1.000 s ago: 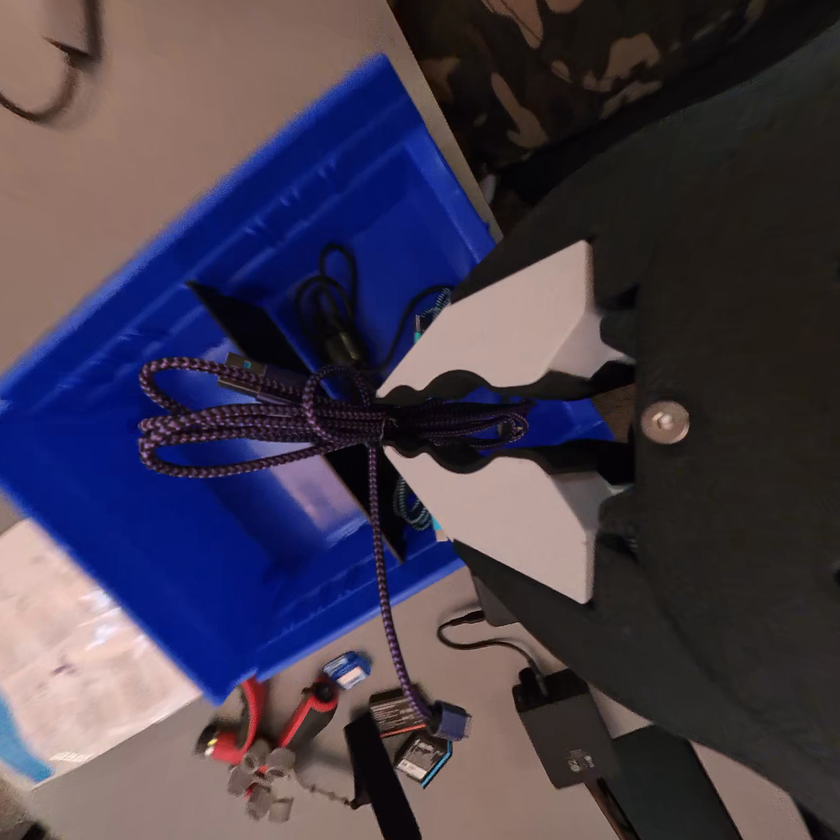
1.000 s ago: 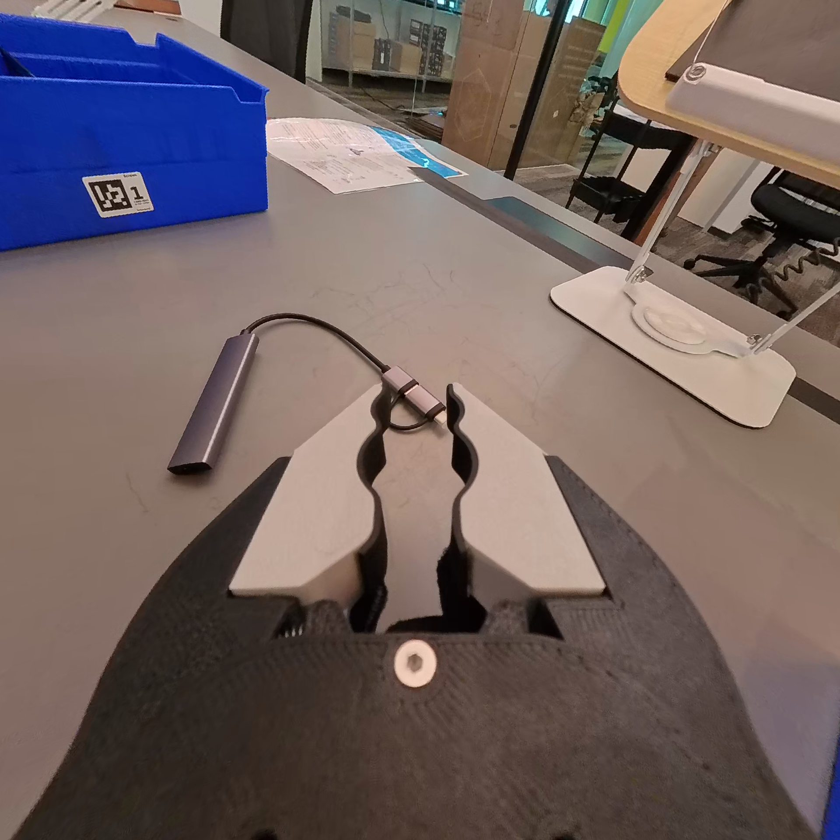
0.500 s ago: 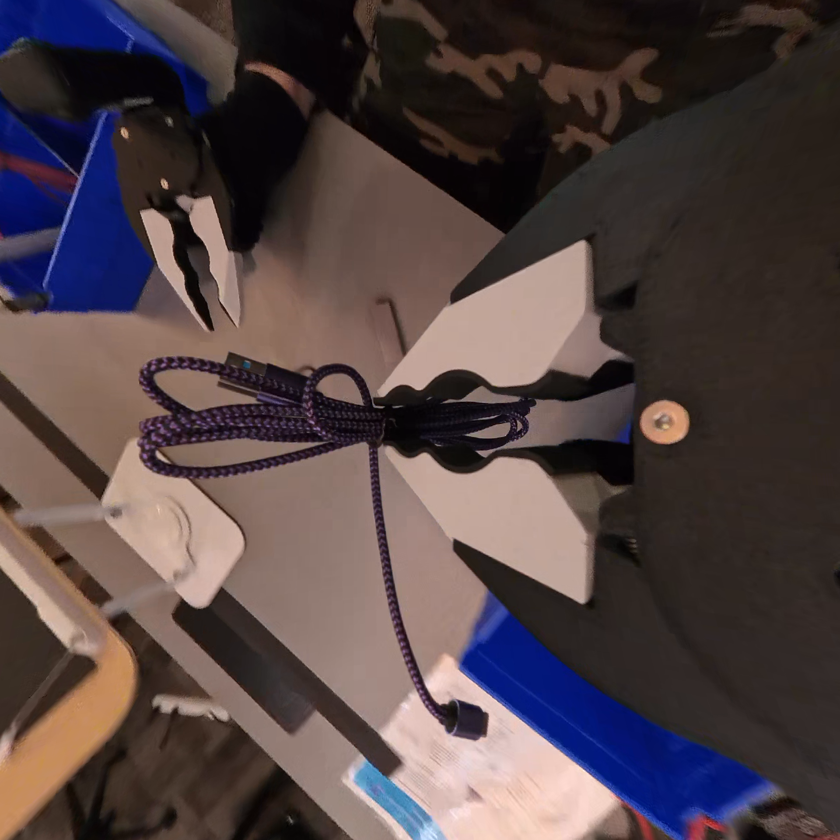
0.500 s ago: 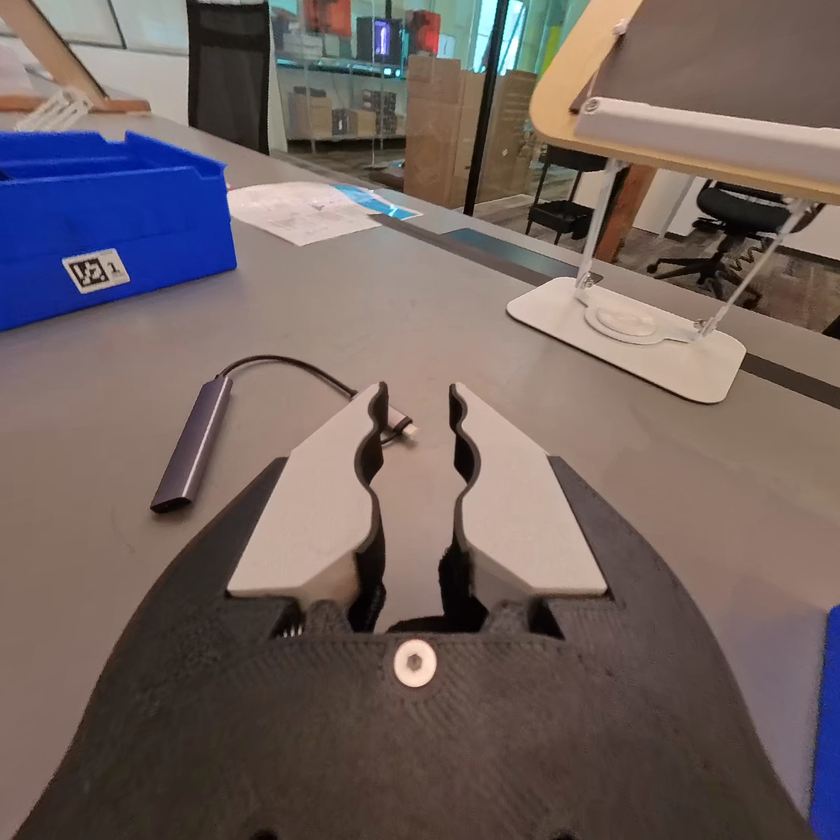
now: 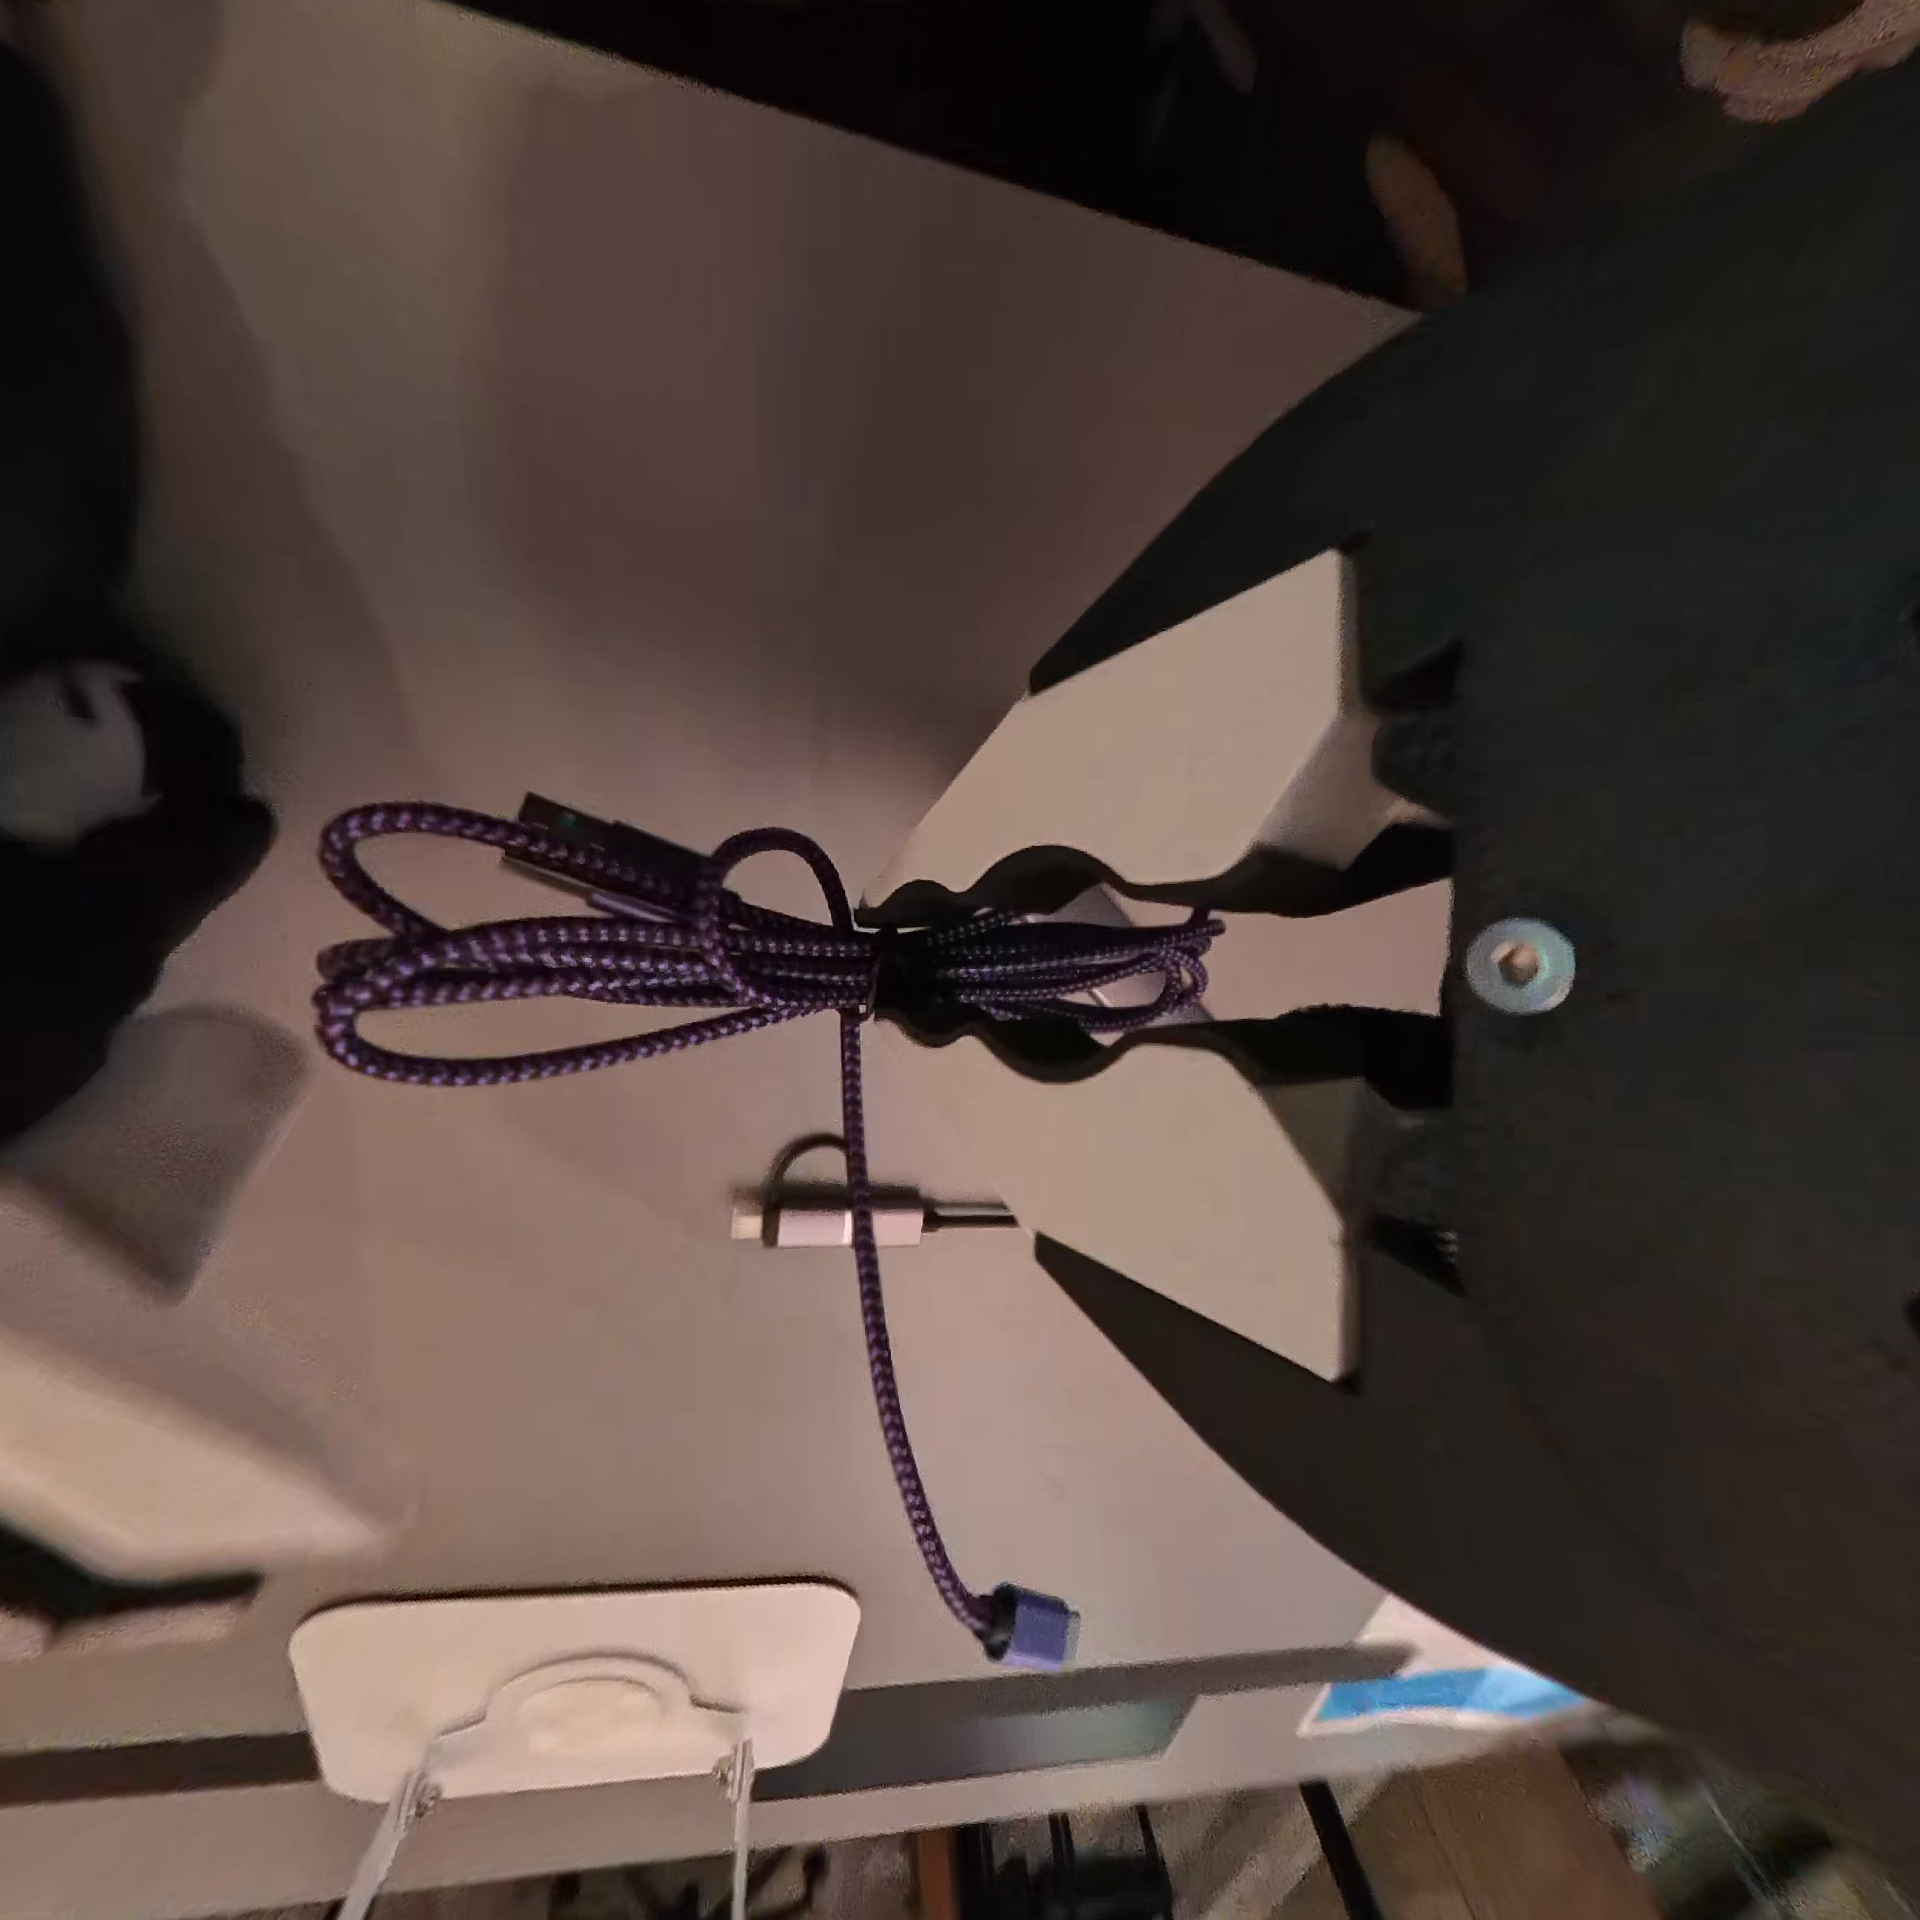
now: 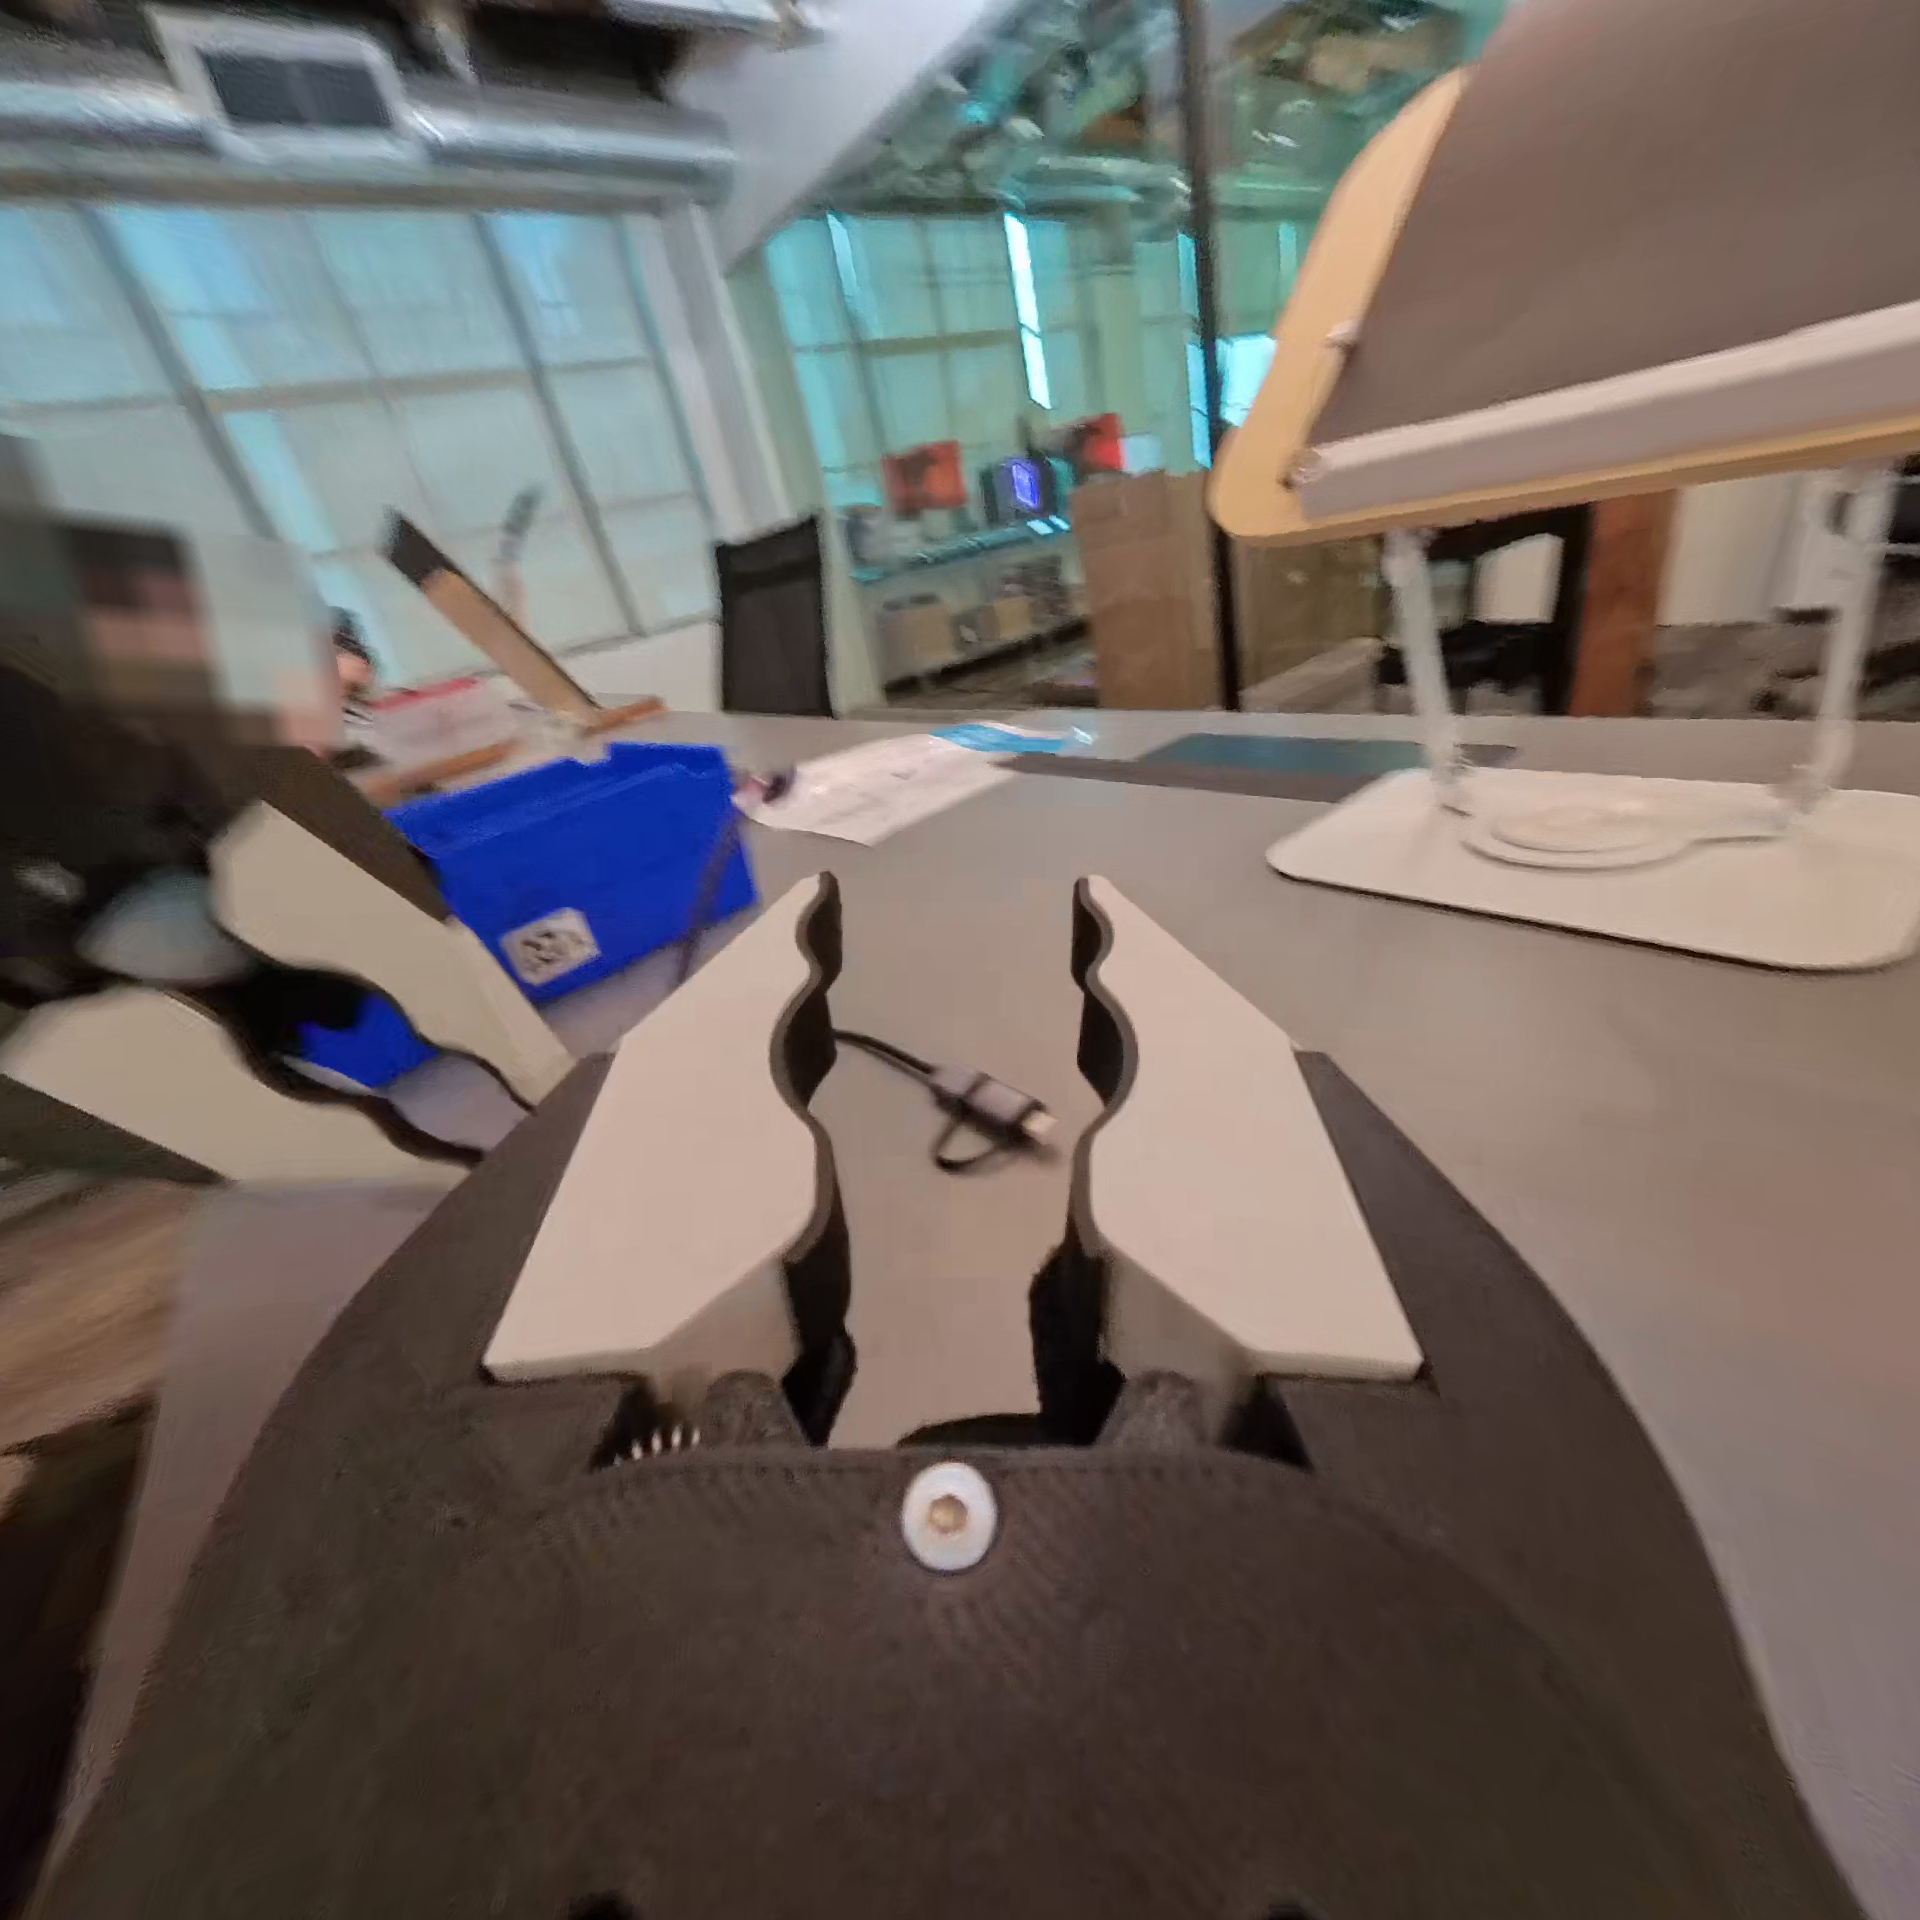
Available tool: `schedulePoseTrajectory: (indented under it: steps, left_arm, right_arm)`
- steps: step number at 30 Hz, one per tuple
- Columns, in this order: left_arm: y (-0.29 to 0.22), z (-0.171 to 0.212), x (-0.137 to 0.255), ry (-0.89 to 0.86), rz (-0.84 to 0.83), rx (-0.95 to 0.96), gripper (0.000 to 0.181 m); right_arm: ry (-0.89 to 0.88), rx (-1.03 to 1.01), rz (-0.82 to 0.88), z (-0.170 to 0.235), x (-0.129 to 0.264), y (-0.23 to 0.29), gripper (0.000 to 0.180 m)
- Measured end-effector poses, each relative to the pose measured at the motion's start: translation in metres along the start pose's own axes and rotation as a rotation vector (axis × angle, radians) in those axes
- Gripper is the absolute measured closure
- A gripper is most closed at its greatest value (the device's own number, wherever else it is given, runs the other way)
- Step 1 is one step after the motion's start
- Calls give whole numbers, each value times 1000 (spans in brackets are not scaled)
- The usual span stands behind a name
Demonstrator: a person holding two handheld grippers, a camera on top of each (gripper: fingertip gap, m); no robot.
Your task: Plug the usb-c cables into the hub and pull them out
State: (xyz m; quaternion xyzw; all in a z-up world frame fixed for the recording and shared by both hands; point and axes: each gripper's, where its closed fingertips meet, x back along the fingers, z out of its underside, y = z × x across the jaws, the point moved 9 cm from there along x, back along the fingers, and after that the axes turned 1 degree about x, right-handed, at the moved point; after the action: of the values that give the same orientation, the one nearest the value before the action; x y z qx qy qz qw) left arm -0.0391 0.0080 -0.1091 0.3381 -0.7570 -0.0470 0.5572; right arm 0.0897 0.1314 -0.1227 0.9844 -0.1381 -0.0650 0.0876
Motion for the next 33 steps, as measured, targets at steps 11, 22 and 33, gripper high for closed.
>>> schedulePoseTrajectory:
  steps: [11, 22, 33]
  left_arm:
    - [-27, -5, -38, 185, -119, -240, 170]
    - [-34, -7, -45, 161, -162, -225, 165]
    - [43, 24, 52, -350, -29, 356, 142]
  right_arm:
    - [191, 31, -193, 13, -21, 24, 147]
    - [317, 113, -193, 21, -29, 35, 180]
    - [304, 162, -280, 22, -27, 44, 180]
